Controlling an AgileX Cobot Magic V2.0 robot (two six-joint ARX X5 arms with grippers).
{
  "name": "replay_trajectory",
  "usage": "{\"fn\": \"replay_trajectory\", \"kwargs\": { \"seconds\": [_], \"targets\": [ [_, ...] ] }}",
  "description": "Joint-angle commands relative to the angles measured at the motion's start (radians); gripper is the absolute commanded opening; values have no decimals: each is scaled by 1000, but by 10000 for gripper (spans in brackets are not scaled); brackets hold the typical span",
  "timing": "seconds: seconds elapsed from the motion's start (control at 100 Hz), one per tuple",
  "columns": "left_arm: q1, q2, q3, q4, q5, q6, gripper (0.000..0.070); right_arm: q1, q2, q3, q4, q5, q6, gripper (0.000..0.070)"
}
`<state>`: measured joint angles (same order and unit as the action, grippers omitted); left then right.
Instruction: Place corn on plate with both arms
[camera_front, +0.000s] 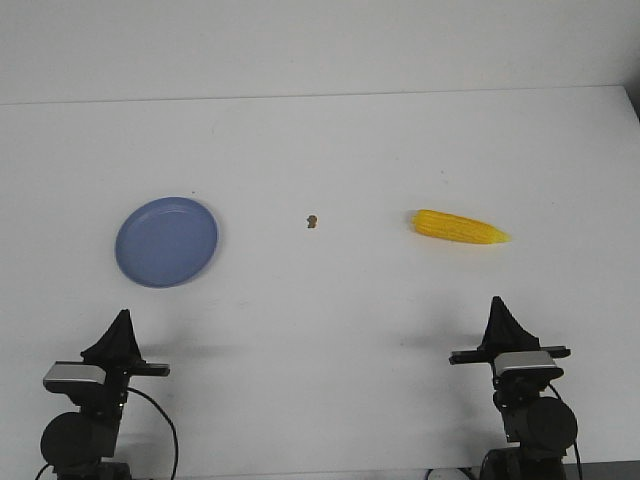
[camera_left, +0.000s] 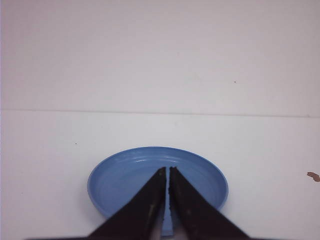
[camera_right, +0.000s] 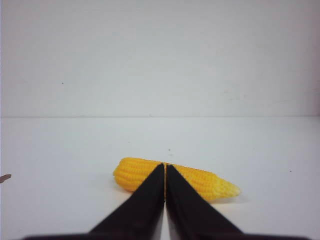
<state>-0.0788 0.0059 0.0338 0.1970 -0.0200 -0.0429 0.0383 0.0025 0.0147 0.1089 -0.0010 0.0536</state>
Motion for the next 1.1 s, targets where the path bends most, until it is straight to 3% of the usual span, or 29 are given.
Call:
{"fn": "replay_trajectory", "kwargs": {
  "seconds": [0.0,0.62,0.83,0.97,1.09],
  "targets": [
    [1,-3,-19,14,1,-3,12,0,-1,-2,11,0,10,10],
    [1,-3,-19,14,1,-2,12,0,-1,-2,11,0,10,10],
    [1,-3,-5,11,0,32,12,0,-1,-2,50,0,10,10],
    [1,-1,61,-42,0,31,12,2,-1,5,104,-2,10,10],
    [1,16,154,-141,-21,31,12,2,-1,67,50,-2,11,10]
  ]
}}
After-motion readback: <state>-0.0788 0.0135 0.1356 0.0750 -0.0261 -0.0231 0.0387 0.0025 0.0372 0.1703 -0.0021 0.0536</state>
